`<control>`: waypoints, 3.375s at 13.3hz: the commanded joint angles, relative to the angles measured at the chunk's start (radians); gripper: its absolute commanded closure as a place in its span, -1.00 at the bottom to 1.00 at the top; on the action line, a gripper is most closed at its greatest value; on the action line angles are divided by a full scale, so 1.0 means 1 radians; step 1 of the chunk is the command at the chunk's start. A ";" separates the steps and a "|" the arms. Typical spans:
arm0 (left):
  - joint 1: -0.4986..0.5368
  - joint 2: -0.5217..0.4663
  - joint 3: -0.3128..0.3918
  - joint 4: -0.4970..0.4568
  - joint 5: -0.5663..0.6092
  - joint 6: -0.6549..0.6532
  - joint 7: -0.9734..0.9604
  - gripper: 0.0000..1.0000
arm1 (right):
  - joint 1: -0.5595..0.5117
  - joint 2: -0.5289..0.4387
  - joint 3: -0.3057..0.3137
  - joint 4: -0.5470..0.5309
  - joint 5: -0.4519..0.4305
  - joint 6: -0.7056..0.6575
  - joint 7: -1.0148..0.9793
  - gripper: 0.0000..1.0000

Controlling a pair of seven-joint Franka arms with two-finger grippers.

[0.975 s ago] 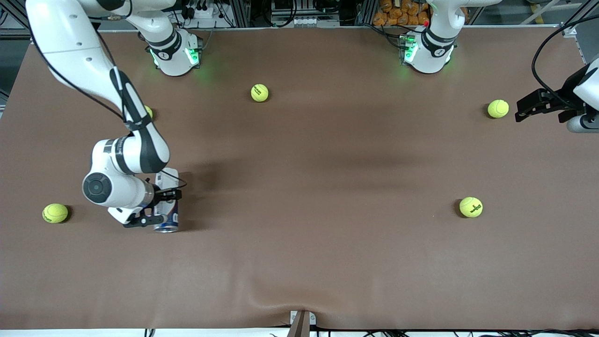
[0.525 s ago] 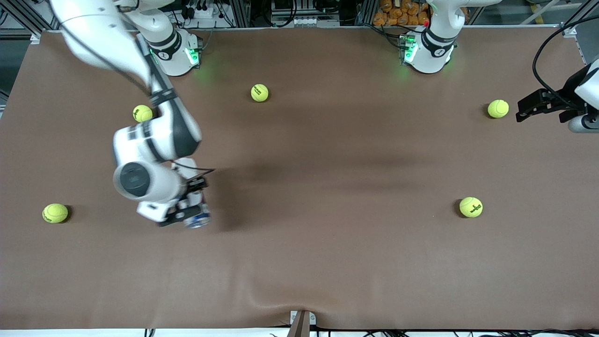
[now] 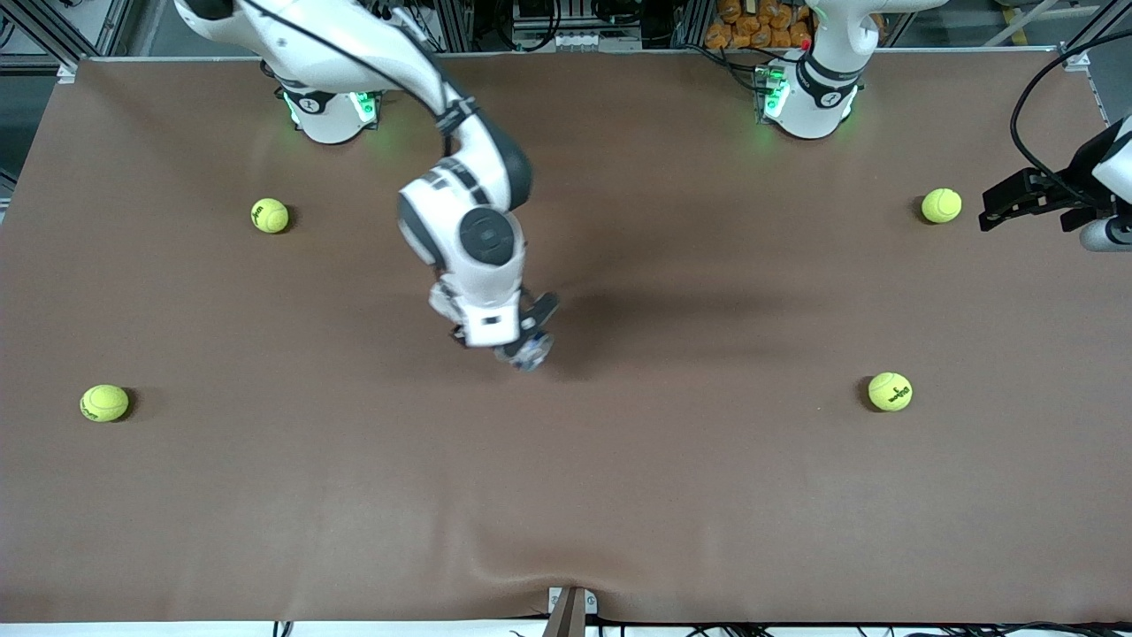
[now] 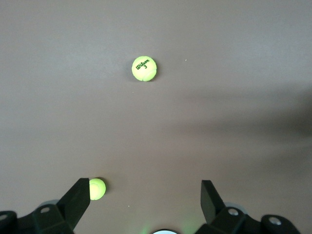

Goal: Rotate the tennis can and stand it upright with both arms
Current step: 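Carry the can with the right gripper to the table middle, then release the can with the right gripper while the left gripper reaches in, then return the right gripper to rest while the left gripper approaches the can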

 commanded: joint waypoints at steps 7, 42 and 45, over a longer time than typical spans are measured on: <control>0.012 0.055 -0.007 0.017 -0.063 -0.016 0.024 -1.00 | 0.110 0.124 -0.013 0.039 -0.150 0.124 -0.318 -0.65; 0.018 0.493 -0.088 -0.248 -1.135 0.252 0.360 -1.00 | -0.498 -0.462 -0.294 0.101 0.270 -0.488 0.335 -1.00; 0.015 0.502 -0.140 -0.278 -1.178 0.335 0.365 -1.00 | -0.508 -0.578 -0.294 -0.109 0.261 -0.363 0.337 -1.00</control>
